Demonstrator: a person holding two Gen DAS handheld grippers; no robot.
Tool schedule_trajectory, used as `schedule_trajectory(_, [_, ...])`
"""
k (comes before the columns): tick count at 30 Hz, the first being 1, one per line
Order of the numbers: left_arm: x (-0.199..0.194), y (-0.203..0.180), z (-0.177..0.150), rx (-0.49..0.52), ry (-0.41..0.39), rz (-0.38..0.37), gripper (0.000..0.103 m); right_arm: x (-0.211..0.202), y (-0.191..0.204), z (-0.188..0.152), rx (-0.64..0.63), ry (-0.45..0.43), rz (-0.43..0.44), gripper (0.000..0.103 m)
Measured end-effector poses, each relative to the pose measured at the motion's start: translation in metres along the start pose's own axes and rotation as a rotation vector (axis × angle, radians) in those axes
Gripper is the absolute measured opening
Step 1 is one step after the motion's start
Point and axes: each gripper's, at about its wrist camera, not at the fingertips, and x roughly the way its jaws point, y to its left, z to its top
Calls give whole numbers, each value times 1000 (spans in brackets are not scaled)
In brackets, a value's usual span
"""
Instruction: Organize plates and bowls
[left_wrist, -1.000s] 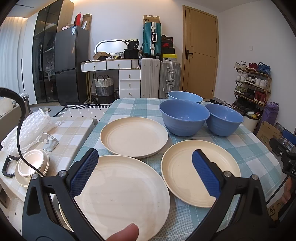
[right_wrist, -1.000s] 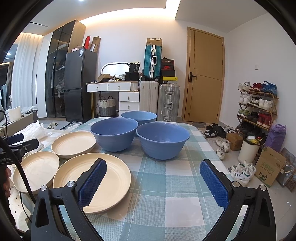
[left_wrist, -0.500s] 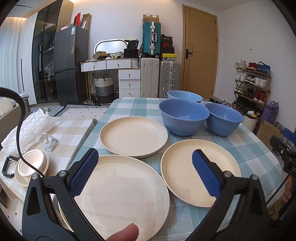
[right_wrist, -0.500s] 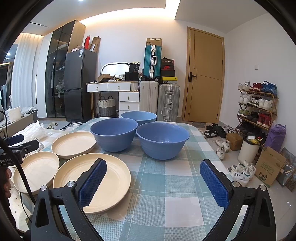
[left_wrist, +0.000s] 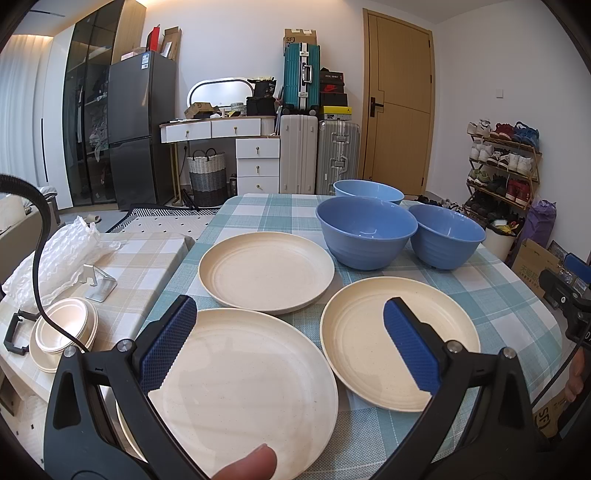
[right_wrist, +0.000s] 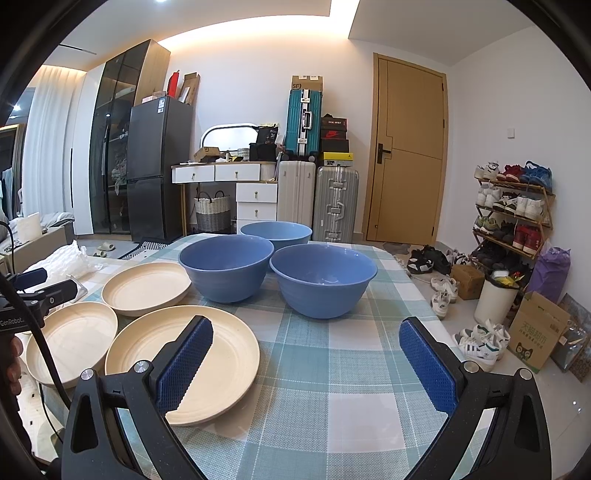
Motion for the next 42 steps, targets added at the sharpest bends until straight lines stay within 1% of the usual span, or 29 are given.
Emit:
schedule_trajectory(9, [-1,2,0,0,2,8,101,-1,0,0,1,-2,2,103])
schedule_trajectory(15, [0,12,0,-5,0,34,101,0,7,7,-11,-3,40,103])
schedule_trajectory(17, [0,21,-1,0,8,50,101,1,11,10,-15,0,68,103])
schedule_trajectory(21, [0,31,0,10,32,105,101,7,29,13,-37,8,121,103])
schedule_trajectory(26, [0,54,-1,-53,84,116,101,15,53,19,-65,27,207,103])
schedule_trajectory(30, [4,72,-2,-74,114,150,101,23,76,24,-102,40,274,103])
schedule_trajectory(36, [8,99,-5,-120,143,189,101,38,108,33,-147,58,349,103])
schedule_trajectory(42, [14,115,-10,-153,182,225,101,55,133,41,-190,112,438,103])
